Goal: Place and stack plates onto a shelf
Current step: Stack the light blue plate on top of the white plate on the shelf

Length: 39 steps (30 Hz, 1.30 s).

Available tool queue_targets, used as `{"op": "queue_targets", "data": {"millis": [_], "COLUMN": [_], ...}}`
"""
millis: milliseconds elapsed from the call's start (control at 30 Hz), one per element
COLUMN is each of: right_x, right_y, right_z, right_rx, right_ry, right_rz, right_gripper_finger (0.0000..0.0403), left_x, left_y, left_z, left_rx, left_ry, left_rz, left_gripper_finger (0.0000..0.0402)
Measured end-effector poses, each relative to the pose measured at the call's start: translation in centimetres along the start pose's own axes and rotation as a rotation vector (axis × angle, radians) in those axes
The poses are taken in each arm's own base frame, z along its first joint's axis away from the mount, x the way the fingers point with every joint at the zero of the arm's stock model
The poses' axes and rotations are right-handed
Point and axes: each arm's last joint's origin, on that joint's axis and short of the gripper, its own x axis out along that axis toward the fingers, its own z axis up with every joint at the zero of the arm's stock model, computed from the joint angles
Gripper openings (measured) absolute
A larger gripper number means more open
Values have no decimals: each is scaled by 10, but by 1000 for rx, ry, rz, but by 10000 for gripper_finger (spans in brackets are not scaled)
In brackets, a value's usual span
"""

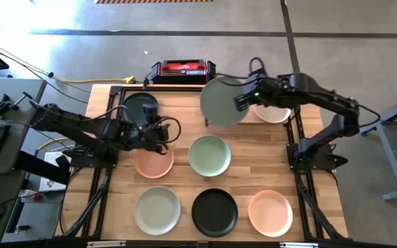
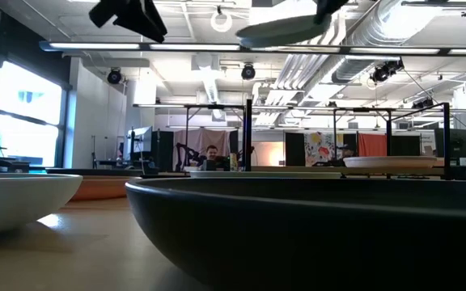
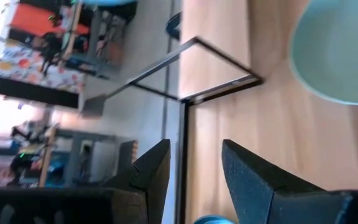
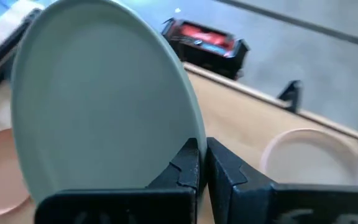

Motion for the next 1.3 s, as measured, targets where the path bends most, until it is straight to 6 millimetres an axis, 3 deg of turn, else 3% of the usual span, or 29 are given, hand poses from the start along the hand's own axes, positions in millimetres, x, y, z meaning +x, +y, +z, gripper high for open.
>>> {"op": "queue_targets", "data": {"millis": [267, 467, 567, 800, 933, 1300], "right_x": [-14, -7, 7, 55, 72, 72], "right_y": [-43, -63, -72, -95, -107, -132], "right_z": [7, 14, 12, -14, -33, -80], "right_rx": [38, 66, 70, 142, 218, 379], "right_ry": [-33, 0, 29, 121, 118, 87], "right_rz": [-154, -251, -281, -203, -117, -121], "right_gripper_finger": [0, 0, 0, 0, 0, 0], "left_x": [15, 29, 36, 47, 50, 56], "left_y": [15, 30, 37, 49, 53, 60], "left_z": [-6, -10, -15, -25, -29, -35], "left_rx": [-57, -145, -165, -198, -209, -188], "left_ry": [74, 100, 135, 197, 219, 259], "left_rz": [77, 132, 152, 188, 200, 215], "left_gripper_finger": [134, 133, 133, 133, 133, 133]}}
